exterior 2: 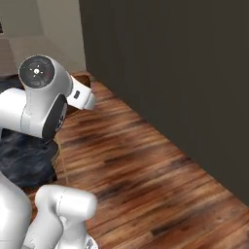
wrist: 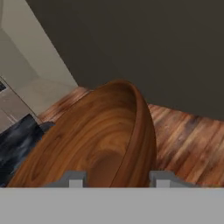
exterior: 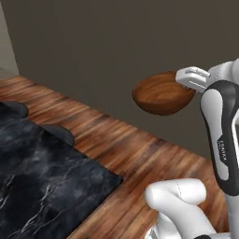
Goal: Pick up the bowls from the cabinet and place each bowl in front of a stool on the dining counter.
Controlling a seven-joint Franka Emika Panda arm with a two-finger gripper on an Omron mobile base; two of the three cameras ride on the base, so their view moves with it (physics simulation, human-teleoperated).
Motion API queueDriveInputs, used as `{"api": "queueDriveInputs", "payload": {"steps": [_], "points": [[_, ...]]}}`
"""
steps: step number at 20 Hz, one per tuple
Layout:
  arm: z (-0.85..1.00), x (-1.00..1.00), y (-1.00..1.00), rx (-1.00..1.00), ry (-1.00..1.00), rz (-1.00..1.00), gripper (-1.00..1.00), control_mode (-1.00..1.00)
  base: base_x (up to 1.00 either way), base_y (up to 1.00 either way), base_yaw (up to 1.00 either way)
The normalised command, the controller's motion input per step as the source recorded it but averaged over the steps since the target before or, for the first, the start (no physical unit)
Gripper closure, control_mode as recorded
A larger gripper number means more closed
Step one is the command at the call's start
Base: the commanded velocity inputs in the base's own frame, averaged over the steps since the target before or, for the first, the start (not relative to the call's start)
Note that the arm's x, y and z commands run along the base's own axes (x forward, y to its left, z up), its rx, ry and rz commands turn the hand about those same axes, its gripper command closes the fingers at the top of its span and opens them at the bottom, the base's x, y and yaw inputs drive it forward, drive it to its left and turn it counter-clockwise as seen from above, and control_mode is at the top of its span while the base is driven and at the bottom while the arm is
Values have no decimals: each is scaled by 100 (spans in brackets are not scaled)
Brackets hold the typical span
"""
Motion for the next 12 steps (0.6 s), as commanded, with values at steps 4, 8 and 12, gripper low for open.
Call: {"api": "queueDriveInputs", "payload": {"steps": [4,8,12], "points": [[0,0,0,0,0,0,100,100,100,-9,52],[0,0,0,0,0,0,100,100,100,-9,52],[0,0,0,0,0,0,100,100,100,-10,52]]}}
